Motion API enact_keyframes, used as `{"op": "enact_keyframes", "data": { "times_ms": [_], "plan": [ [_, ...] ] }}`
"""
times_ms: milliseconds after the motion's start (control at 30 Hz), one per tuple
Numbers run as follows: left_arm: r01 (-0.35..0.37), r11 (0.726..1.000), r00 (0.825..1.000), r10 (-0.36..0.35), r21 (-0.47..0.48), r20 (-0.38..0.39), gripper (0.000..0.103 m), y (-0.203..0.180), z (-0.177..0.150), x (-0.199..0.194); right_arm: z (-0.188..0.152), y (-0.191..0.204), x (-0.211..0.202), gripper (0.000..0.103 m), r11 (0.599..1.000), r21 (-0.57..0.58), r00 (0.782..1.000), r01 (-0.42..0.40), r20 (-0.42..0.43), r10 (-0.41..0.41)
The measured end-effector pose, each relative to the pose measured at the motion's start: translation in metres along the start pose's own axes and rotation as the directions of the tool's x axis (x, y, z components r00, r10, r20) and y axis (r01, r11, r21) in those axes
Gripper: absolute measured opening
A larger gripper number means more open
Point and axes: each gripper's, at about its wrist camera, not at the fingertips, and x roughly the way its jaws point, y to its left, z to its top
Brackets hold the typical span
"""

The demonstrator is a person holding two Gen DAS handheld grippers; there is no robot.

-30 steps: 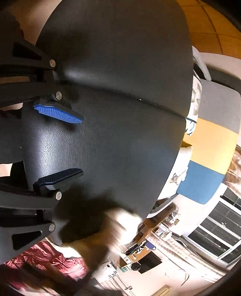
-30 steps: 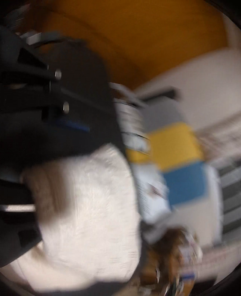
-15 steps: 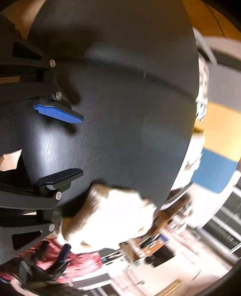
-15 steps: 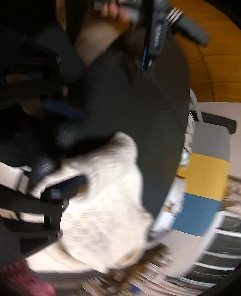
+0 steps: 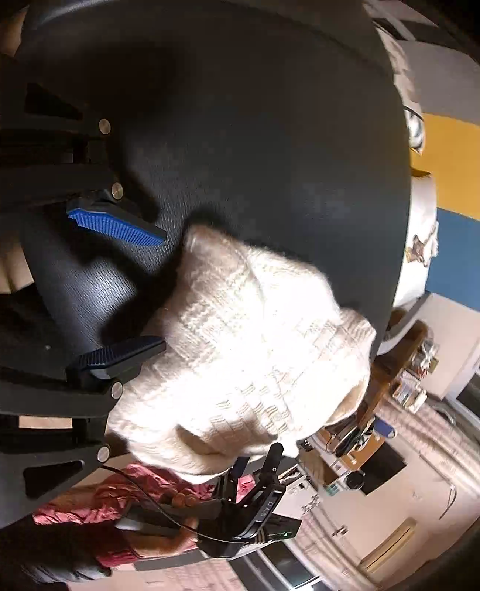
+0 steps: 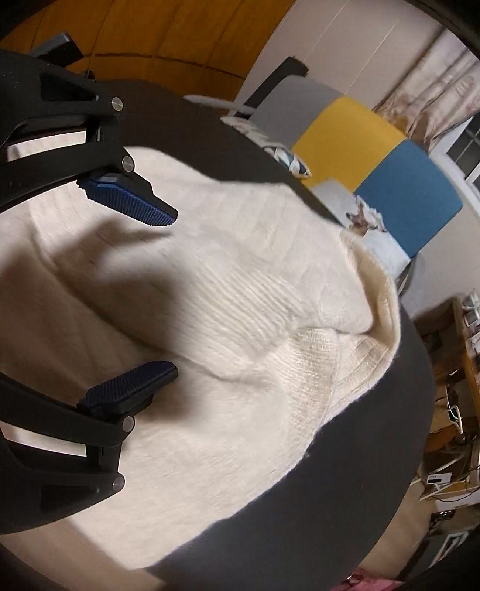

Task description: Fold clothes

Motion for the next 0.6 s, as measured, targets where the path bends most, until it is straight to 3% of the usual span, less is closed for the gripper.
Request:
{"op": "enact_keyframes", "data": {
  "times_ms": [67, 133, 233, 333, 433, 600],
  "plan": [
    [0.012, 0.999, 1.0, -0.012, -0.032, -0.008, 0.051, 0.0, 0.001, 0.004, 0.0, -0.01, -0.005, 0.076, 0.999, -0.027, 1.0, 0.02, 0.005, -0.02],
    [0.036, 0.997, 0.999, -0.038, -0.075, -0.027, 0.051, 0.003, 0.003, 0.008, -0.001, -0.022, 0.014, 0.048, 0.995, -0.064, 0.997, 0.072, -0.009, -0.073],
    [0.092, 0.984, 0.993, -0.101, -0.154, -0.056, 0.051, 0.008, 0.008, 0.015, -0.008, -0.019, 0.016, 0.042, 0.989, -0.115, 0.995, 0.095, -0.002, -0.096],
    [0.153, 0.962, 0.984, -0.17, -0.228, -0.058, 0.051, 0.012, 0.008, 0.017, -0.007, -0.026, 0.021, 0.042, 0.987, -0.134, 0.996, 0.089, 0.004, -0.089],
    [0.227, 0.919, 0.967, -0.253, -0.321, -0.041, 0.051, 0.011, 0.012, 0.017, -0.007, -0.029, 0.021, 0.042, 0.989, -0.131, 0.997, 0.075, 0.006, -0.075],
    [0.305, 0.873, 0.947, -0.321, -0.381, 0.023, 0.052, 0.006, 0.005, 0.005, -0.004, -0.031, 0.023, 0.042, 0.99, -0.126, 0.998, 0.059, 0.016, -0.058]
  ]
}}
